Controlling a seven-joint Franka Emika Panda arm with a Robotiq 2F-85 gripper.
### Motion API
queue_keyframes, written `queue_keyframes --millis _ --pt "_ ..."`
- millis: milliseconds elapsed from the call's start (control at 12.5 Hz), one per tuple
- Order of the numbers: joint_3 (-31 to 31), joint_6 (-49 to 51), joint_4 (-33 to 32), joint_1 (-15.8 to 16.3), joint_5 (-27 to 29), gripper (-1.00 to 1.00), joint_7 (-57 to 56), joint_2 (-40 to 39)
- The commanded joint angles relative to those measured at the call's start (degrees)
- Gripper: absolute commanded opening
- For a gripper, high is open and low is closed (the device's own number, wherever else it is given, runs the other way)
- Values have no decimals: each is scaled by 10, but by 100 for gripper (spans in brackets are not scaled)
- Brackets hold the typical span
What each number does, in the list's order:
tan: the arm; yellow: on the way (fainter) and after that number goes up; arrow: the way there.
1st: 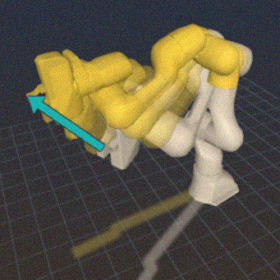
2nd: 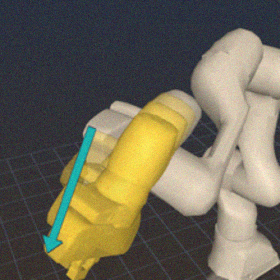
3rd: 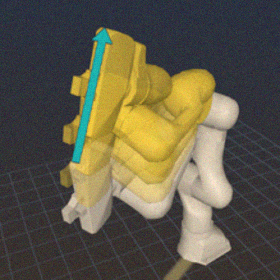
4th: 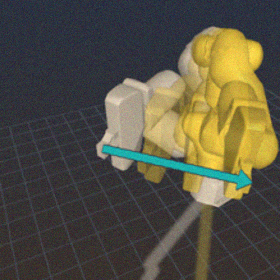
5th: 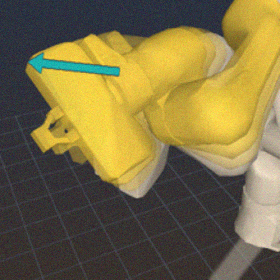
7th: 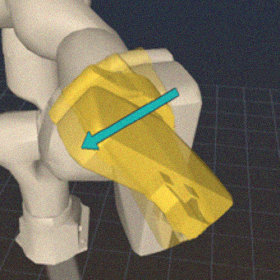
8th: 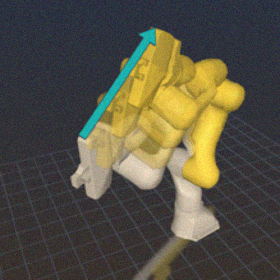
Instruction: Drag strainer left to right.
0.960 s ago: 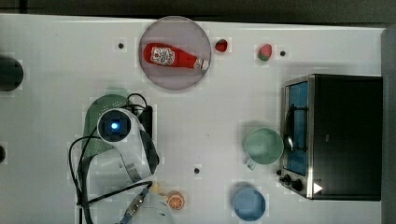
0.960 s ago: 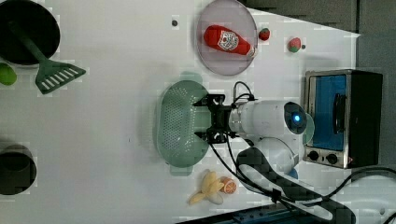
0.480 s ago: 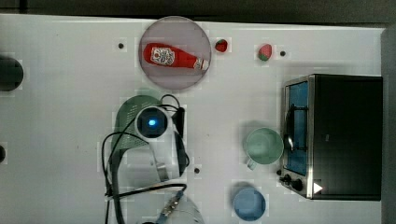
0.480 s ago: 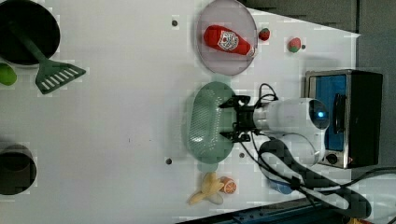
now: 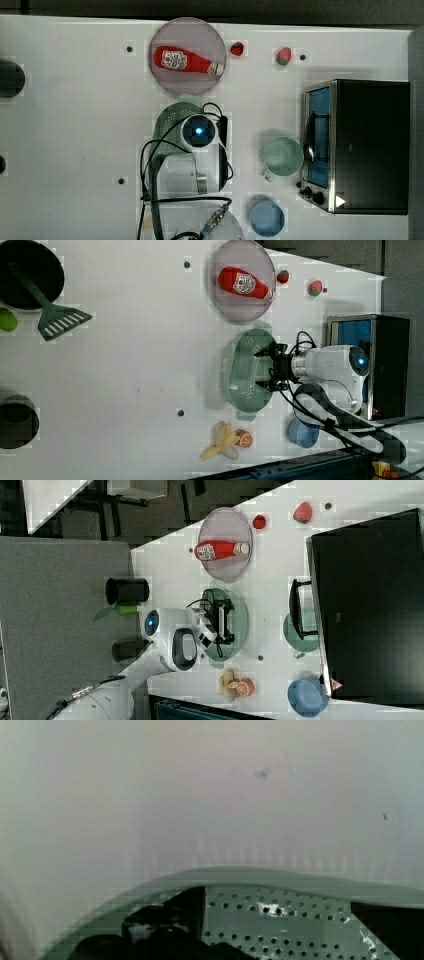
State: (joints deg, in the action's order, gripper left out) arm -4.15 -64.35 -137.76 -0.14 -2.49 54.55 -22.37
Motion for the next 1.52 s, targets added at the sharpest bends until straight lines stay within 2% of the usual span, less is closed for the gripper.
queue_keyframes --millis 80,1040,1280,1520 --pt "41 -1 8 8 -1 100 -87 10" --pt "140 -6 8 8 -3 100 -171 9" --pt "126 1 9 9 -3 100 -204 24" --pt "96 53 15 9 -2 100 -305 103"
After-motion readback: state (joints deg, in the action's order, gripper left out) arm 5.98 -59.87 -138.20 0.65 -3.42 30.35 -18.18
